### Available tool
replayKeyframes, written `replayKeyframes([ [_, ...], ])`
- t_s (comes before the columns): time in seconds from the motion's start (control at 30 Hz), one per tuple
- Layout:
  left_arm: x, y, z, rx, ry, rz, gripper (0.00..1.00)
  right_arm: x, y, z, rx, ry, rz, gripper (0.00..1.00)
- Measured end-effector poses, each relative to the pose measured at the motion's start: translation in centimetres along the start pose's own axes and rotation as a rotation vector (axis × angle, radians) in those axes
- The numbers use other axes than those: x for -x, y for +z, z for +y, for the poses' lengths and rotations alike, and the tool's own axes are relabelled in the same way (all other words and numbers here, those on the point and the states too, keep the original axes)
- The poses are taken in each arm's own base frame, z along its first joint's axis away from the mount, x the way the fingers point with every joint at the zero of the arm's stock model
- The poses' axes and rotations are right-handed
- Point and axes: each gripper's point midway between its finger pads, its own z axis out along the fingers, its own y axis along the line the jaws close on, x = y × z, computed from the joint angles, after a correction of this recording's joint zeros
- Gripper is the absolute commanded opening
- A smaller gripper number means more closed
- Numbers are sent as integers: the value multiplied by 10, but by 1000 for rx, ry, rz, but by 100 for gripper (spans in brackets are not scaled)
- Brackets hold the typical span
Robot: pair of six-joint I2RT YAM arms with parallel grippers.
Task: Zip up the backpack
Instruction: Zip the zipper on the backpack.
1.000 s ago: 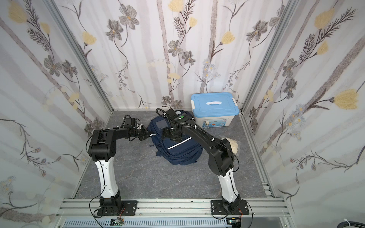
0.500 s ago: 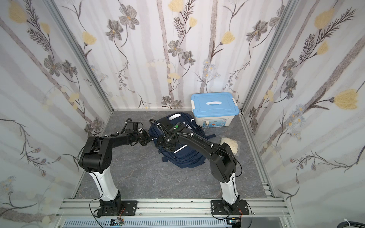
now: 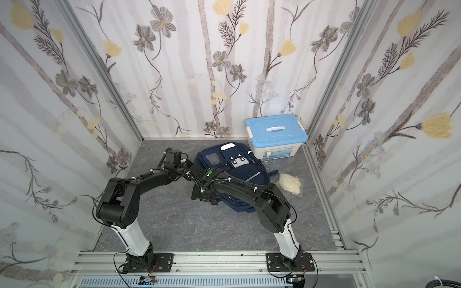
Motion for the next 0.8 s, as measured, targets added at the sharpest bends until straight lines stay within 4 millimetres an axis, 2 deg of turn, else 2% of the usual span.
replayKeyframes([
  [0.23, -5, -11, -14, -33, -18, -9, 0, 20, -16, -1, -52, -54, -115, 70],
  [0.4, -6, -14, -16, -39, -56, -9, 0, 25, -3, -12, -136, -77, -151, 72],
  [0.53, -9, -18, -17, -52, -94, -9, 0, 35, -2, -2, -150, -115, -204, 70],
  [0.67, -10, -18, -21, -69, -140, -6, 0, 42, 5, -6, -196, -142, -255, 70],
  [0.8, -12, -23, -28, -95, -163, -3, 0, 49, 2, -3, -222, -181, -328, 70],
])
